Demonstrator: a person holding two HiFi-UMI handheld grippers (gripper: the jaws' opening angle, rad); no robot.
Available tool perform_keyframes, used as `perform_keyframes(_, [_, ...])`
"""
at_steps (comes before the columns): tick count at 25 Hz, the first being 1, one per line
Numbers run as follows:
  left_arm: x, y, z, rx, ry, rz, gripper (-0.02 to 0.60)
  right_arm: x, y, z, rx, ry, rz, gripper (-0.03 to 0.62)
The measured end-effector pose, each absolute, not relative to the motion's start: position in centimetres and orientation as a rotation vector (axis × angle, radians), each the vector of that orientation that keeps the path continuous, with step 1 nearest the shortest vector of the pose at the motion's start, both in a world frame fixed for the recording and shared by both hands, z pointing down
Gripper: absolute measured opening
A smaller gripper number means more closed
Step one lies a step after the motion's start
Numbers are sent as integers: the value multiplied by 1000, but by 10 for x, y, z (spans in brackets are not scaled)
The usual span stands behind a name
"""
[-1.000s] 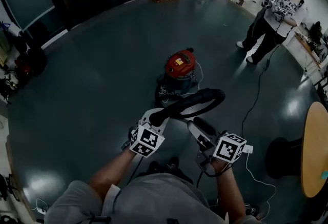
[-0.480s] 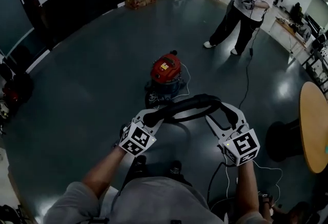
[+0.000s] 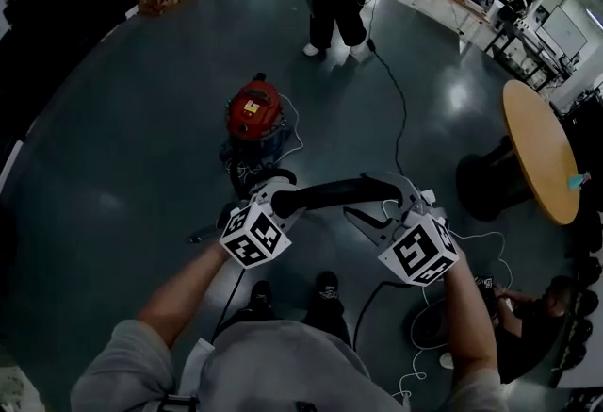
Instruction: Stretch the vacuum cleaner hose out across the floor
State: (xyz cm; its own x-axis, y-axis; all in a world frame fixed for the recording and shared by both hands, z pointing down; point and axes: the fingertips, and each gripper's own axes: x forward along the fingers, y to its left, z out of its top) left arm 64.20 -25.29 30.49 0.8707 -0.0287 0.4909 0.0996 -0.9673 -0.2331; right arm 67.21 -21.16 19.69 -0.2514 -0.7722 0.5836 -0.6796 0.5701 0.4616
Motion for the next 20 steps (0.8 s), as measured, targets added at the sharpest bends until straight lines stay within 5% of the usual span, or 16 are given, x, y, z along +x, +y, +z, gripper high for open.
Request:
perform_keyframes(12, [638, -165, 305, -2464, -665, -694, 57, 640, -143, 262, 1032, -1781, 248, 235])
perform_keyframes(15, [631, -128, 311, -2398, -786, -700, 57, 633, -104, 273, 1087, -1743, 305, 135])
perform_keyframes(20, [597, -68, 330, -2269, -968, -767, 58, 596, -43, 289, 1276, -1824, 423, 129])
